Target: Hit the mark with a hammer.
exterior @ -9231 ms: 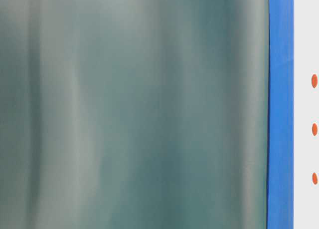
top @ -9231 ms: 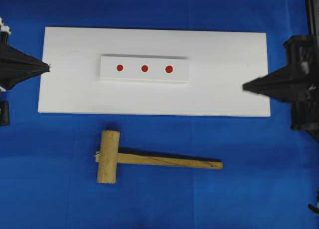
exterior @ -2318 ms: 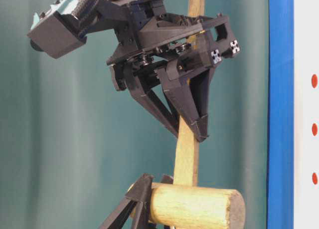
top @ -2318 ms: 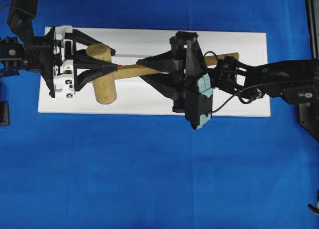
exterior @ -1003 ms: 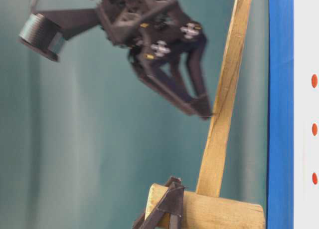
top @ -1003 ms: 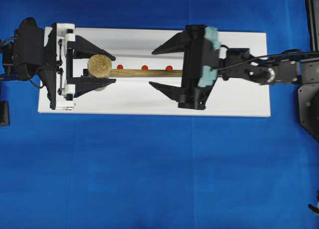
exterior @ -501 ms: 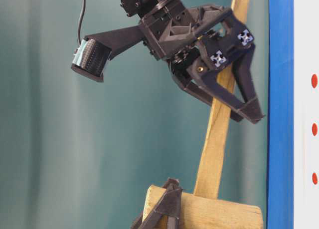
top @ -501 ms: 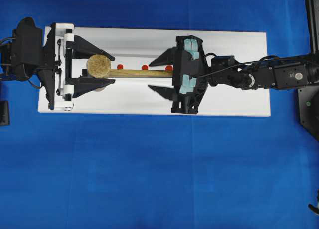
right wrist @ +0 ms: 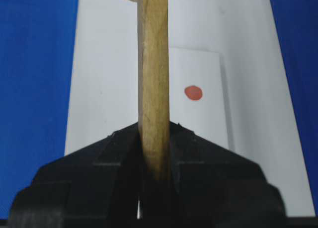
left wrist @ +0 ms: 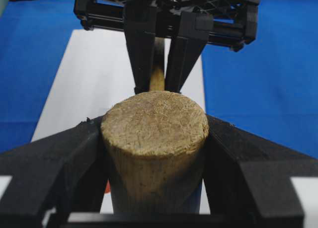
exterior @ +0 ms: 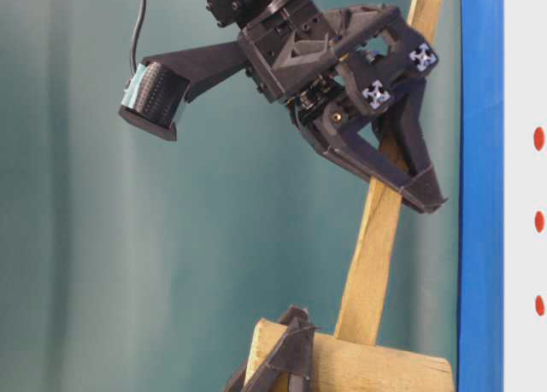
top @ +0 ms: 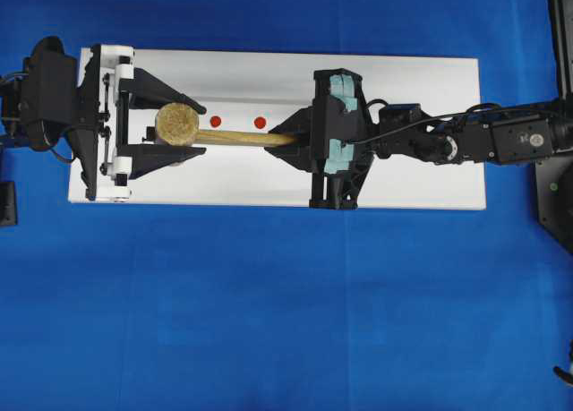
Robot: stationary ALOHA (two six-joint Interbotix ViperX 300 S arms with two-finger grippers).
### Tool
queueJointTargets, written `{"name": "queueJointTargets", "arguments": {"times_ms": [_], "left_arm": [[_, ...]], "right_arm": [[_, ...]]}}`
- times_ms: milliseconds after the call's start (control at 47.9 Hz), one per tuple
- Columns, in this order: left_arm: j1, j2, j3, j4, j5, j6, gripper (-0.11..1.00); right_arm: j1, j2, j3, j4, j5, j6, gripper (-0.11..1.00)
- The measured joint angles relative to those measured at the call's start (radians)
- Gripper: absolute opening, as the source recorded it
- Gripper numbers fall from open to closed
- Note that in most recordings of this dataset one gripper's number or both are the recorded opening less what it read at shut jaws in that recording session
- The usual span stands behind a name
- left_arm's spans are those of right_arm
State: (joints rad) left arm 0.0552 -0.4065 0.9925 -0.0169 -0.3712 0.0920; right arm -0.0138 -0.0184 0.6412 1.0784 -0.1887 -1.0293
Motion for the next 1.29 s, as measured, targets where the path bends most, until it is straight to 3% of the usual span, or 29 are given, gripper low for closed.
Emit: {"name": "queueJointTargets", "arguments": {"times_ms": [459,501,606,647,919,1149,1295], "left_arm": [[-0.003,0.0,0.0,0.0,0.0,0.0,0.47],[-0.002,0.0,0.0,-0.002,0.0,0.0,0.52],[0.0,-0.005,0.0,-0.003,-0.002,-0.006,0.81],[0.0,-0.005,0.0,-0.003,-0.002,-0.006,0.86],[0.0,-0.032,0.014,-0.003,0.0,-0.006,0.8],[0.002,-0.126,0.083,-0.003,0.002,-0.006,0.8],[0.002,-0.204,0.121,-0.003,0.037,-0.006,0.8]], "right_arm": [[0.0,-0.002,0.0,0.0,0.002,0.0,0.02],[0.0,-0.003,0.0,0.0,0.0,0.0,0.02],[-0.003,-0.008,0.0,0.002,0.002,0.002,0.02],[-0.003,-0.008,0.002,0.002,0.002,0.002,0.02],[0.006,-0.064,0.035,0.015,-0.002,0.002,0.02],[0.003,-0.179,0.147,0.095,-0.083,0.002,0.02],[-0.002,-0.239,0.199,0.121,-0.106,0.002,0.02]]}}
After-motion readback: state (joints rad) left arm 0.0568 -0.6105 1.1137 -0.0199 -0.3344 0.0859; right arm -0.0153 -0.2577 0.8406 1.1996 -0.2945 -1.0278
